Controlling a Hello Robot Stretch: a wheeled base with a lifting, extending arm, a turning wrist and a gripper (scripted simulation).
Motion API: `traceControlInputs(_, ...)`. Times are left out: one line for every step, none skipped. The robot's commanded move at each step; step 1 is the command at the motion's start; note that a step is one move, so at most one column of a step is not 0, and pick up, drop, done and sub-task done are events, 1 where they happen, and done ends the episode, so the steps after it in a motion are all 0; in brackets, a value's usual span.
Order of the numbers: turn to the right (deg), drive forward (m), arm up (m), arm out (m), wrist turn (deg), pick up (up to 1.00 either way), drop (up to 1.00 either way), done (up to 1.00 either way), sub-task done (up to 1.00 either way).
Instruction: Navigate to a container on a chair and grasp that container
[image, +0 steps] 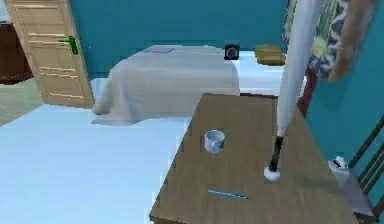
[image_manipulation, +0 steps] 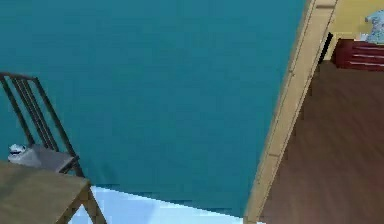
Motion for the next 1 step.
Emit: traceControlInputs(45.0,0.00,0.00,0.00,0.0,0.00,0.00,0.00,0.00)
